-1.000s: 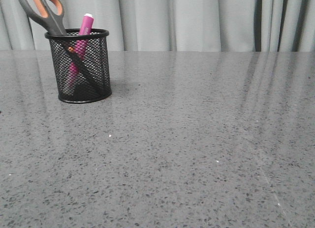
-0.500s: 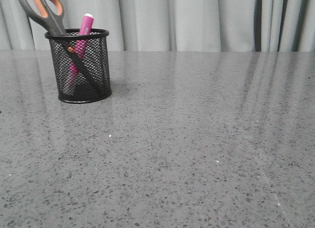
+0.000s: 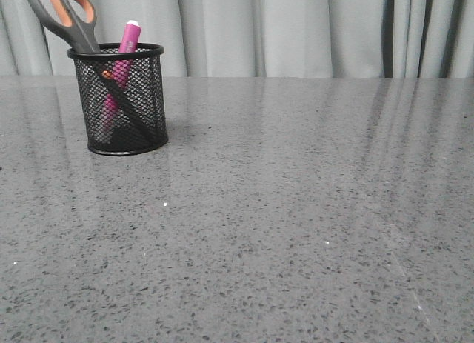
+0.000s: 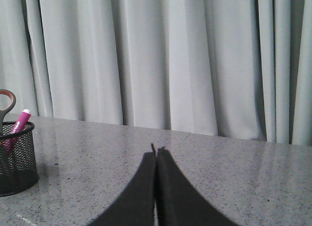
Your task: Put pen and scissors into bin
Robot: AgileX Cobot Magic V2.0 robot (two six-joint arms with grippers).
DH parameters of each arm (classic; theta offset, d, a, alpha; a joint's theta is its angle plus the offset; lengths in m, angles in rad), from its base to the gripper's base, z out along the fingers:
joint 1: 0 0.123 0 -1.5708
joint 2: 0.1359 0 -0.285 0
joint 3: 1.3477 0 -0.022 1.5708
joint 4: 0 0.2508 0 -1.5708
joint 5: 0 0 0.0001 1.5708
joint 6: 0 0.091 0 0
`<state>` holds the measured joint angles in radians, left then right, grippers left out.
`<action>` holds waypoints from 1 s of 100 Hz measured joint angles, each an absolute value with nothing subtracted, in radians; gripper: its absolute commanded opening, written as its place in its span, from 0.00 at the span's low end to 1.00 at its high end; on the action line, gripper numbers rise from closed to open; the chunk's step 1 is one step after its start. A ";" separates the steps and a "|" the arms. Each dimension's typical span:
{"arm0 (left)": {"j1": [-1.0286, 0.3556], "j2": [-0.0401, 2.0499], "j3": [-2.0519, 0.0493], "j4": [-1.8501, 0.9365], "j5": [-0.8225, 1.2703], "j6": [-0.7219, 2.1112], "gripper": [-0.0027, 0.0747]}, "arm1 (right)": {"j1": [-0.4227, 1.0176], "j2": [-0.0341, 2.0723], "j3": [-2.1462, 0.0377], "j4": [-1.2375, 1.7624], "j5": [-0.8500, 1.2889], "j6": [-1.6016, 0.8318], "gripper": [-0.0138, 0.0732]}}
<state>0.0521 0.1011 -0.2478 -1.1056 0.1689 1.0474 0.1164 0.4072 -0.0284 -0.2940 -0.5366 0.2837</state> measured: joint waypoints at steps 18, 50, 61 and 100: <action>0.052 0.101 -0.248 -1.028 0.169 1.032 0.01 | 0.116 0.407 -0.028 -0.294 -0.537 0.284 0.07; 0.052 0.101 -0.157 -0.184 0.164 0.145 0.01 | 0.116 0.407 -0.028 -0.294 -0.537 0.284 0.07; 0.046 0.075 -0.096 -0.069 0.160 0.043 0.01 | 0.116 0.407 -0.028 -0.294 -0.537 0.284 0.07; -0.028 -0.003 0.002 -0.018 0.112 0.010 0.01 | 0.116 0.407 -0.028 -0.294 -0.534 0.284 0.07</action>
<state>-0.0281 -0.0035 0.0019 -0.0177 0.1122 0.0099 0.1164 0.4072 -0.0284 -0.2940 -0.5342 0.2837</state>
